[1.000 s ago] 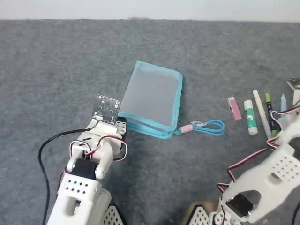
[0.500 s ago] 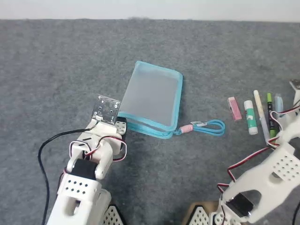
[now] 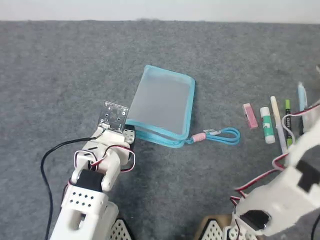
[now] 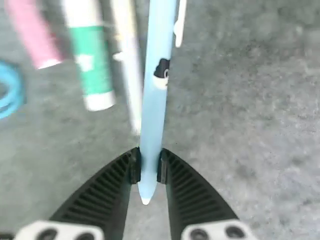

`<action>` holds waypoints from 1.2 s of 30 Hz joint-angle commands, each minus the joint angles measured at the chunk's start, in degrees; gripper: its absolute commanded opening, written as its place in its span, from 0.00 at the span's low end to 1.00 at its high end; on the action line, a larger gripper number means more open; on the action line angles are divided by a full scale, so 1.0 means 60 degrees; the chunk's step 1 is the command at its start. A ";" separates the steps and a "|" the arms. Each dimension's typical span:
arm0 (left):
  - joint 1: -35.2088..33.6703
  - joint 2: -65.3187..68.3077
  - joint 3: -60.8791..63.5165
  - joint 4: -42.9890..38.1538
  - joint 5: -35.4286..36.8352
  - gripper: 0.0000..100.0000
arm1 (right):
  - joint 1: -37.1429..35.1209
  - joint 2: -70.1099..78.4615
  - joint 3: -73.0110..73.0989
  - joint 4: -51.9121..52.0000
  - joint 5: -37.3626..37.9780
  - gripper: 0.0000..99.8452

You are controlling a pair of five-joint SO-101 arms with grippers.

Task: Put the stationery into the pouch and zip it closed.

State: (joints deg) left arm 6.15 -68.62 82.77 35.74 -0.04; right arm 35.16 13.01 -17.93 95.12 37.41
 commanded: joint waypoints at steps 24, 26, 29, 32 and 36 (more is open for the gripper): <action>0.0044 -0.0161 -0.0212 -0.0337 0.0410 0.01 | -1.1524 -0.9912 0.7575 0.1194 -0.1582 0.01; 0.0044 -0.0161 -0.0212 -0.0337 0.0410 0.01 | -1.1597 -0.9766 0.7604 0.1238 -0.1934 0.01; 0.0044 -0.0161 -0.0212 -0.0322 0.0410 0.01 | -1.1670 -0.9546 0.7853 0.1209 -0.1758 0.01; 0.0044 -0.0161 -0.0212 -0.0322 0.0410 0.01 | -1.1788 -0.9473 0.8176 0.1209 -0.1333 0.01; 0.0044 -0.0161 -0.0212 -0.0322 0.0410 0.01 | -1.1758 -0.9473 0.8366 0.1209 -0.1304 0.01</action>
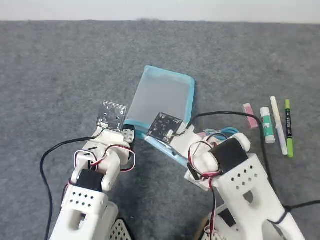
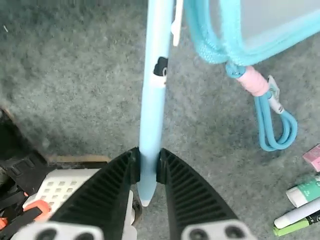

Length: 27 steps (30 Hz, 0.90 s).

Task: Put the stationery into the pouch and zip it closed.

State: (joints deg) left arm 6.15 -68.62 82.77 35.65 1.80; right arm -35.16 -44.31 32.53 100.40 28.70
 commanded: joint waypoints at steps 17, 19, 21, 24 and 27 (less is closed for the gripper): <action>0.0234 -0.0161 -0.0212 -0.0322 0.0103 0.01 | 0.2029 0.3553 -0.1817 -0.0462 -0.1187 0.01; 0.0557 -0.0161 -0.0212 -0.0322 0.0103 0.01 | 0.2044 0.3934 -0.2476 -0.0432 -0.1582 0.01; 0.0864 -0.0161 -0.0198 -0.0322 0.0103 0.01 | 0.2029 0.4256 -0.3092 -0.0286 -0.1875 0.01; 0.1260 -0.0161 -0.0198 -0.0322 0.0103 0.01 | 0.1795 0.4667 -0.4000 -0.0037 -0.2242 0.01; 0.1626 -0.0161 -0.0198 -0.0322 0.0103 0.01 | 0.1487 0.5062 -0.4791 0.0095 -0.2740 0.01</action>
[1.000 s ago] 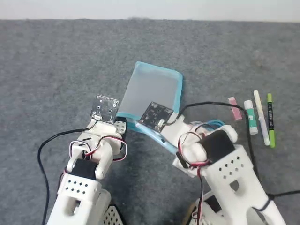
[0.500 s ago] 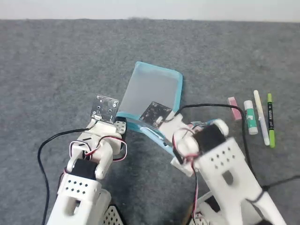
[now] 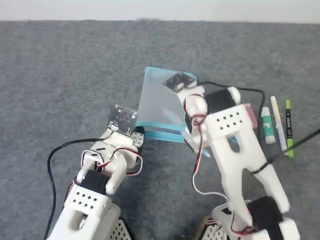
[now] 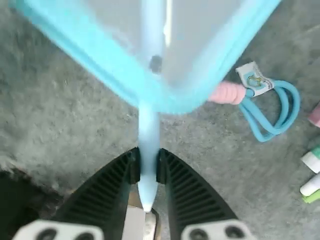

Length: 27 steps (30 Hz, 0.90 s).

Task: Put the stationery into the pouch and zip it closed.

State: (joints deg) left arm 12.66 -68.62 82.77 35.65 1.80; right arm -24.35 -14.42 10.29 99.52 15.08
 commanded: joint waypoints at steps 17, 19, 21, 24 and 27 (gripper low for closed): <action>0.0850 -0.0117 -0.0139 -0.0571 0.0117 0.01 | -0.0930 0.1971 -0.4059 -0.0125 -0.1978 0.01; 0.0821 -0.0117 -0.0139 -0.0586 0.0132 0.01 | -0.1311 0.2000 -0.4073 -0.0139 -0.1919 0.01; 0.0821 -0.0117 -0.0139 -0.0586 0.0117 0.01 | -0.1575 0.2015 -0.4073 -0.0139 -0.1890 0.06; 0.0821 -0.0117 -0.0139 -0.0586 0.0117 0.01 | -0.1722 0.1971 -0.4073 -0.0139 -0.1758 0.17; 0.0821 -0.0103 -0.0139 -0.0586 0.0103 0.01 | -0.1736 0.1897 -0.4103 -0.0154 -0.1480 0.21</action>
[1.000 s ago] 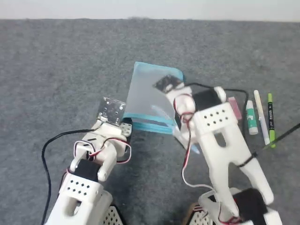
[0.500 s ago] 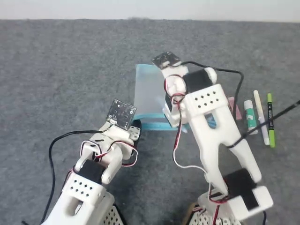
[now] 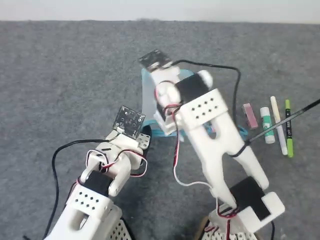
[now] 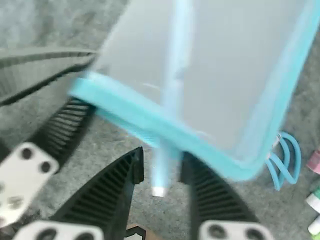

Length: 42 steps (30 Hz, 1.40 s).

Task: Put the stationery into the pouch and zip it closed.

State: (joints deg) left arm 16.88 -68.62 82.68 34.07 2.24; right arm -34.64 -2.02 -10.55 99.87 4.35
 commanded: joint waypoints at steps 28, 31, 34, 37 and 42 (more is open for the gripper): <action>-0.1788 -0.0103 -0.0271 -0.0322 0.0410 0.01 | 0.4842 -0.0462 0.0982 -0.0667 0.3297 0.17; -0.0630 -0.0132 -0.0095 -0.0278 -0.0044 0.01 | 0.5722 -0.0462 0.1861 -0.1575 0.3648 0.17; -0.1407 -0.0176 -0.0271 -0.0264 0.0147 0.01 | 0.6542 -0.0462 0.2505 -0.2161 0.4103 0.17; -0.2872 -0.0103 -0.0549 -0.0278 0.0689 0.01 | 0.7363 -0.0388 0.2857 -0.2440 0.4777 0.17; -0.1275 -0.0161 -0.0227 -0.0044 -0.0132 0.01 | 0.8051 -0.0344 0.3092 -0.2659 0.5333 0.17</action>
State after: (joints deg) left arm 2.90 -68.62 82.77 33.45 4.35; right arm 11.78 -2.02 8.35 85.01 34.24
